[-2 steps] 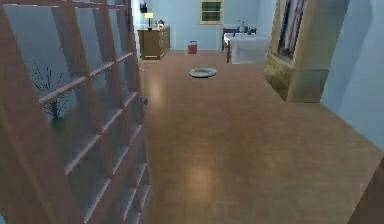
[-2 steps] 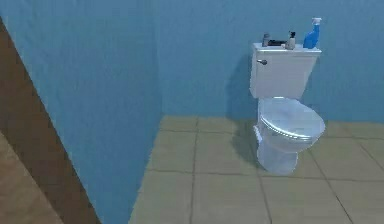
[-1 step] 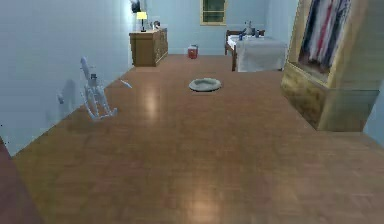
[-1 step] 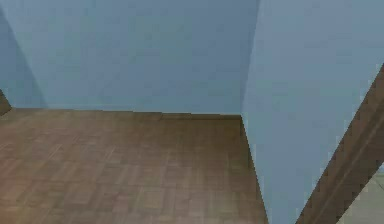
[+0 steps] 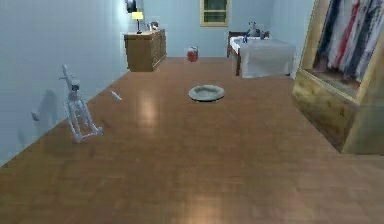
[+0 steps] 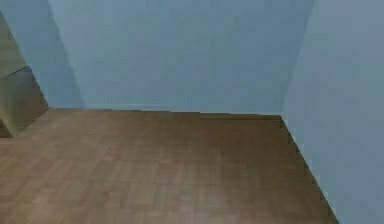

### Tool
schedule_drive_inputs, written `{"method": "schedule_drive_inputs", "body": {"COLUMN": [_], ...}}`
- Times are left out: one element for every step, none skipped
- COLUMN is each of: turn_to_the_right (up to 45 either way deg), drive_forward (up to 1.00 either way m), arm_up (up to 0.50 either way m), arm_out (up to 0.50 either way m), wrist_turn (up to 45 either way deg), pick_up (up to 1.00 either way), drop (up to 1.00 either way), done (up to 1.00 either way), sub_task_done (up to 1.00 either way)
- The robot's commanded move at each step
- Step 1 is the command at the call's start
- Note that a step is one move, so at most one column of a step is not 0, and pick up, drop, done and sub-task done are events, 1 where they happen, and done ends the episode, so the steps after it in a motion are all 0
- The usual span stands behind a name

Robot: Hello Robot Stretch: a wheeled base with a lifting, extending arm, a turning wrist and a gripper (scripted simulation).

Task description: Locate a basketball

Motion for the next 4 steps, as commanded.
{"method": "schedule_drive_inputs", "body": {"turn_to_the_right": [45.0, 18.0, 3.0, 0.0], "drive_forward": [0.00, 0.00, 0.00, 0.15], "arm_up": [0.00, 0.00, 0.00, 0.00], "arm_out": [0.00, 0.00, 0.00, 0.00], "wrist_turn": [0.0, 0.0, 0.0, 0.0], "pick_up": [0.00, 0.00, 0.00, 0.00], "drop": [0.00, 0.00, 0.00, 0.00], "done": [0.00, 0.00, 0.00, 0.00], "sub_task_done": [0.00, 0.00, 0.00, 0.00]}}
